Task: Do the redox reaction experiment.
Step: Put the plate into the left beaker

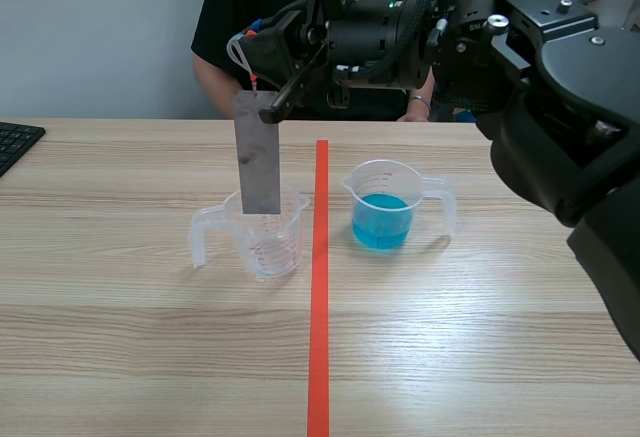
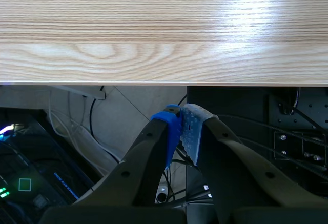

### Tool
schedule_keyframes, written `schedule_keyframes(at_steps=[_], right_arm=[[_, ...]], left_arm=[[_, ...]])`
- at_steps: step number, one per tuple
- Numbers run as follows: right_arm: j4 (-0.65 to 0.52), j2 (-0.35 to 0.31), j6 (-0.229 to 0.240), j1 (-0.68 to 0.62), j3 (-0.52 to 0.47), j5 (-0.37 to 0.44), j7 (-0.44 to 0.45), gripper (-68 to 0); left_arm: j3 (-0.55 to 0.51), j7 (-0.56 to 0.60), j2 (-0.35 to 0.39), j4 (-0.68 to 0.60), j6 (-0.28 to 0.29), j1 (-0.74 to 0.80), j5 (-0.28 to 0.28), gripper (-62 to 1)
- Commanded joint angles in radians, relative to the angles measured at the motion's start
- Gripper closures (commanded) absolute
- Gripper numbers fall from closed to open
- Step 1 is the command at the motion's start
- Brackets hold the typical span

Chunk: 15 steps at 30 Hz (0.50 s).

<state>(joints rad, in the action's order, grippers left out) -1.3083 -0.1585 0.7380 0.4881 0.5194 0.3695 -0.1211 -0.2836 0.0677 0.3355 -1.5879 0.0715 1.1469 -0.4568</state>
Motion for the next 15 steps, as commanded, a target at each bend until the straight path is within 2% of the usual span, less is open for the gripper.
schedule_keyframes(at_steps=[1, 7, 15], right_arm=[[-0.021, -0.009, -0.003, 0.023, 0.001, 0.010, 0.011, -1.7], [-0.021, -0.008, -0.004, -0.012, 0.001, -0.059, 0.010, -1.7], [-0.012, -0.008, -0.004, -0.056, 0.001, -0.193, 0.045, -1.7]], left_arm=[[0.003, 0.010, -0.003, -0.010, 0.002, 0.000, -0.003, -3.1], [0.003, 0.010, -0.003, -0.010, 0.002, 0.000, -0.003, -3.1], [0.003, 0.010, -0.002, -0.010, 0.002, 0.000, -0.003, -3.1]])
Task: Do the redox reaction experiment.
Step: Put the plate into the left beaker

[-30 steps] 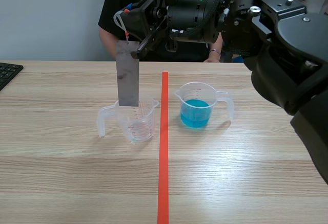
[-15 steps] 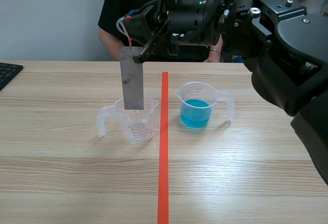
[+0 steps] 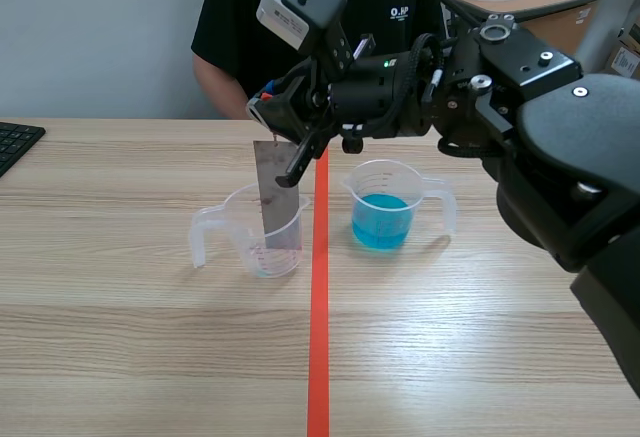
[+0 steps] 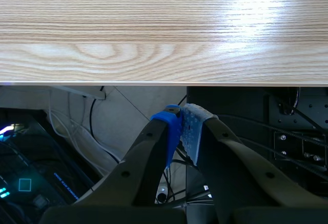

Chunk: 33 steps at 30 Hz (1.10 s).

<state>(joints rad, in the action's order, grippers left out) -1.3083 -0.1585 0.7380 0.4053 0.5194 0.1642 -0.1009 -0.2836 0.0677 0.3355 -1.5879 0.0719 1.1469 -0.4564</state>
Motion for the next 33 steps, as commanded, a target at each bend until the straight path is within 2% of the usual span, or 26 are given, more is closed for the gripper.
schedule_keyframes(at_steps=[1, 12, 19, 25, 33], right_arm=[[-0.008, -0.008, -0.004, 0.023, 0.001, -0.004, 0.027, -1.7], [0.038, -0.002, -0.004, 0.022, 0.001, -0.113, 0.067, -1.7], [0.039, 0.003, -0.003, 0.022, 0.001, -0.116, 0.067, -2.6], [0.039, 0.004, 0.008, 0.022, 0.013, -0.116, 0.067, -9.4], [0.039, 0.035, 0.008, 0.021, 0.064, -0.105, 0.067, -26.5]], left_arm=[[0.003, 0.010, -0.002, -0.010, 0.001, 0.000, -0.003, -3.1], [0.003, 0.010, -0.002, -0.010, 0.001, 0.000, -0.003, -3.1], [0.003, 0.010, -0.003, -0.010, 0.001, 0.000, -0.003, -3.1], [0.003, 0.010, -0.003, -0.010, 0.001, 0.000, -0.003, -3.1], [0.003, 0.010, -0.003, -0.010, 0.001, 0.000, -0.003, -3.1]])
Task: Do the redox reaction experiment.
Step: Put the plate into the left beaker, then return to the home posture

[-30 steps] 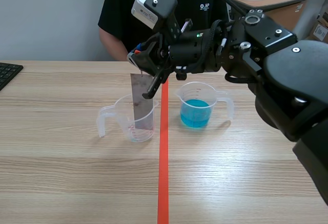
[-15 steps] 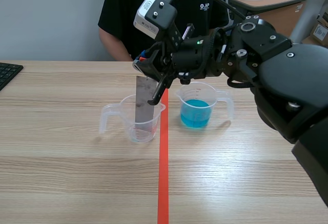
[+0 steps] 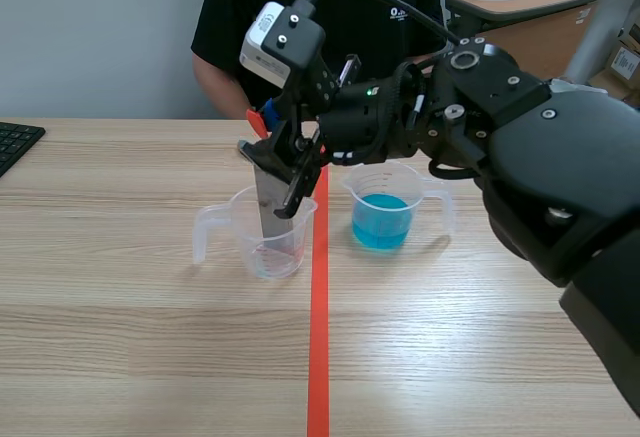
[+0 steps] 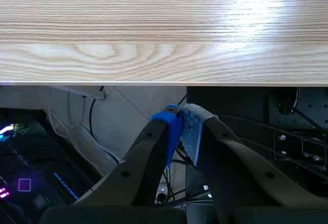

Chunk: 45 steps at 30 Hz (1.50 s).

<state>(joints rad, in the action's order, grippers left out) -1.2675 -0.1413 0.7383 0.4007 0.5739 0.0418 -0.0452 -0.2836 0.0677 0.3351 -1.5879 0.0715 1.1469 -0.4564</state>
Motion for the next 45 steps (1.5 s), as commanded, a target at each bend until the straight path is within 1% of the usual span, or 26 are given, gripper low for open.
schedule_keyframes(at_steps=[1, 4, 7, 11, 15, 19, 22, 25, 28, 29, 31, 33, 35, 38, 41, 42, 44, 45], right_arm=[[-0.002, 0.023, 0.007, 0.026, 0.019, 0.018, 0.011, -28.2], [-0.002, 0.039, 0.007, 0.026, 0.052, 0.019, 0.012, -33.5], [-0.002, 0.053, 0.007, 0.026, 0.084, 0.043, 0.011, -42.8], [-0.002, 0.055, 0.007, 0.026, 0.119, 0.129, 0.031, -55.1], [-0.006, 0.056, 0.007, 0.026, 0.134, 0.225, 0.042, -67.5], [-0.021, 0.040, 0.007, 0.026, 0.133, 0.288, 0.040, -67.9], [-0.045, -0.003, 0.007, 0.026, 0.133, 0.344, 0.040, -67.9], [-0.068, -0.066, -0.039, 0.026, 0.128, 0.416, 0.039, -67.9], [-0.084, -0.130, -0.052, 0.025, 0.101, 0.484, 0.010, -67.9], [-0.089, -0.155, -0.065, 0.021, 0.093, 0.505, 0.006, -67.9], [-0.106, -0.207, -0.095, 0.005, 0.078, 0.537, 0.007, -67.9], [-0.124, -0.259, -0.113, -0.019, 0.064, 0.555, 0.008, -67.9], [-0.151, -0.309, -0.130, -0.056, 0.046, 0.571, 0.016, -67.9], [-0.207, -0.383, -0.138, -0.132, 0.010, 0.585, 0.056, -67.9], [-0.285, -0.455, -0.153, -0.232, -0.038, 0.600, 0.088, -67.9], [-0.316, -0.478, -0.164, -0.270, -0.058, 0.600, 0.095, -67.9], [-0.380, -0.521, -0.178, -0.349, -0.105, 0.599, 0.097, -67.9], [-0.413, -0.542, -0.178, -0.391, -0.130, 0.599, 0.097, -67.9]], left_arm=[[0.003, 0.010, -0.002, -0.010, 0.002, 0.000, -0.003, -3.1], [0.003, 0.010, -0.002, -0.010, 0.002, 0.000, -0.003, -3.1], [0.003, 0.010, -0.002, -0.010, 0.002, 0.000, -0.003, -3.1], [0.003, 0.010, -0.002, -0.010, 0.001, 0.000, -0.003, -3.1], [0.003, 0.009, -0.002, -0.010, 0.001, 0.000, -0.003, -3.1], [0.003, 0.009, -0.002, -0.010, 0.001, 0.000, -0.003, -3.1], [0.003, 0.009, -0.002, -0.009, 0.001, 0.000, -0.003, -3.1], [0.003, 0.009, -0.002, -0.009, 0.001, 0.000, -0.003, -3.1], [0.003, 0.009, -0.002, -0.009, 0.001, 0.000, -0.003, -3.1], [0.003, 0.009, -0.002, -0.009, 0.001, 0.000, -0.003, -3.1], [0.003, 0.009, -0.002, -0.009, 0.001, 0.000, -0.003, -3.1], [0.003, 0.009, -0.002, -0.009, 0.001, 0.000, -0.003, -3.1], [0.003, 0.010, -0.002, -0.009, 0.001, 0.000, -0.003, -3.2], [0.003, 0.010, -0.002, -0.009, 0.001, 0.000, -0.003, -3.2], [0.003, 0.010, -0.002, -0.009, -0.003, 0.000, -0.003, -3.2], [0.003, 0.010, -0.002, -0.009, -0.003, 0.000, -0.003, -3.2], [0.003, 0.010, -0.002, -0.009, -0.003, 0.000, -0.004, -3.3], [0.003, 0.010, -0.002, -0.009, -0.003, 0.000, -0.004, -5.7]])
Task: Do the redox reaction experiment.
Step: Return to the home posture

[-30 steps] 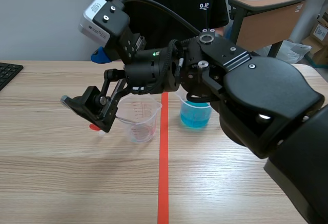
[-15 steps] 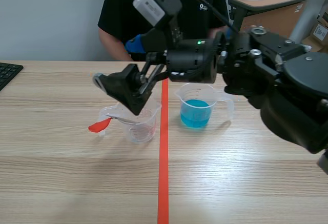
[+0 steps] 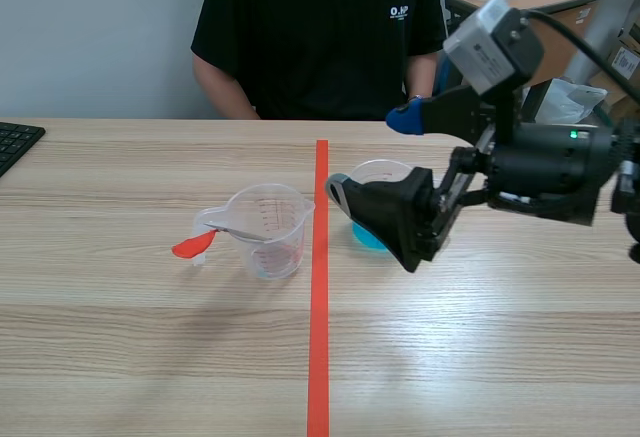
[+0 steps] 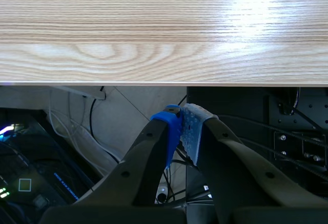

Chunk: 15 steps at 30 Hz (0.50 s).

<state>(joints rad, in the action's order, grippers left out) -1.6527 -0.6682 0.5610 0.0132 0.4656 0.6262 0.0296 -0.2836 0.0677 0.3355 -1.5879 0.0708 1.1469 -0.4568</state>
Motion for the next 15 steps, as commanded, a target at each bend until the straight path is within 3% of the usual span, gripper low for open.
schedule_keyframes(at_steps=[1, 8, 13, 15], right_arm=[[-0.058, -0.034, -0.001, -0.044, -0.047, 0.015, 0.023, -67.9], [-0.262, -0.127, -0.023, -0.347, -0.190, 0.018, 0.022, -67.9], [-0.384, -0.127, -0.023, -0.562, -0.306, 0.017, 0.022, -67.9], [-0.436, -0.126, -0.023, -0.644, -0.351, 0.005, 0.021, -67.9]], left_arm=[[0.003, 0.010, -0.002, -0.009, -0.002, 0.000, -0.003, -10.4], [0.014, 0.017, 0.013, -0.010, 0.011, 0.000, -0.028, -61.0], [0.048, 0.018, 0.052, -0.009, 0.008, 0.000, -0.072, -62.3], [0.048, 0.018, 0.059, -0.009, 0.036, 0.000, -0.072, -62.3]])
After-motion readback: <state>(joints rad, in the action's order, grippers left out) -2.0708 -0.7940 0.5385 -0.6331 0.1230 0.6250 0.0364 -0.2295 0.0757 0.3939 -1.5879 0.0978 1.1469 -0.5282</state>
